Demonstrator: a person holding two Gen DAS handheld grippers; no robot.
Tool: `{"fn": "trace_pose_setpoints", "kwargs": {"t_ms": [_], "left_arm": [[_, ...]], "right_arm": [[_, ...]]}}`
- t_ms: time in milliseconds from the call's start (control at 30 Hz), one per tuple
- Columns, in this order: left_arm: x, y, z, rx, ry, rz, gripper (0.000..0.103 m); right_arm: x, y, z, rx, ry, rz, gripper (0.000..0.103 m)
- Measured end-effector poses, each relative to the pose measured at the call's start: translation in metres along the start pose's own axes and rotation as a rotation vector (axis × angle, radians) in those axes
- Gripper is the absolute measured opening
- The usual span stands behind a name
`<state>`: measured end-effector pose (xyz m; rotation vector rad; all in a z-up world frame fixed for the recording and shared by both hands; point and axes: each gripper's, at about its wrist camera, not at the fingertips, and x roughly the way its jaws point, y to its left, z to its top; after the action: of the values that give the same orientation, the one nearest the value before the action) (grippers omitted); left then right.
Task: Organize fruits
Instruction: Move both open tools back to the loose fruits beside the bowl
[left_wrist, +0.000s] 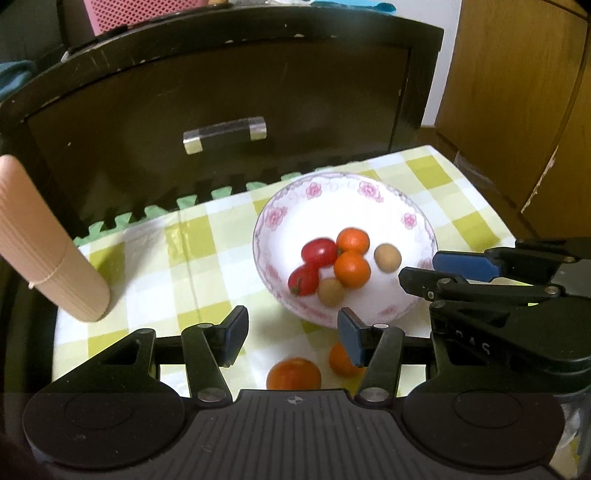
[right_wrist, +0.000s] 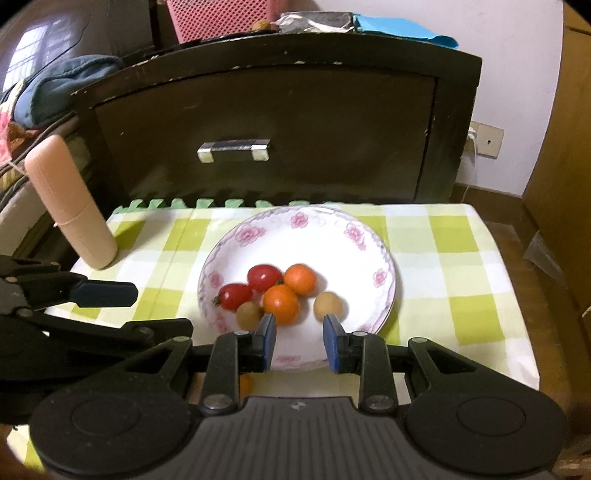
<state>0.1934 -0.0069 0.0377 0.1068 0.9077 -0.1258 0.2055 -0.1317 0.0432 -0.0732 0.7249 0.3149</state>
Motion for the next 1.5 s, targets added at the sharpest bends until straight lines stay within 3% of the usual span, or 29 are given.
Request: {"fn": "trace_pose_setpoints", "kwargs": {"t_ms": [1000,1200,1500], "left_arm": [[0.017,0.006,-0.040,0.029,0.121,0.001,0.060],[0.024,0.013,-0.041,0.017,0.144,-0.019,0.070],[0.028,0.028,-0.038,-0.031,0.155,-0.045,0.074]], "right_arm": [[0.019,0.020,-0.036,-0.045,0.121,0.039,0.028],[0.023,0.016,-0.039,-0.030,0.137,0.058,0.029],[0.025,0.005,-0.035,0.002,0.140,0.057,0.030]]}}
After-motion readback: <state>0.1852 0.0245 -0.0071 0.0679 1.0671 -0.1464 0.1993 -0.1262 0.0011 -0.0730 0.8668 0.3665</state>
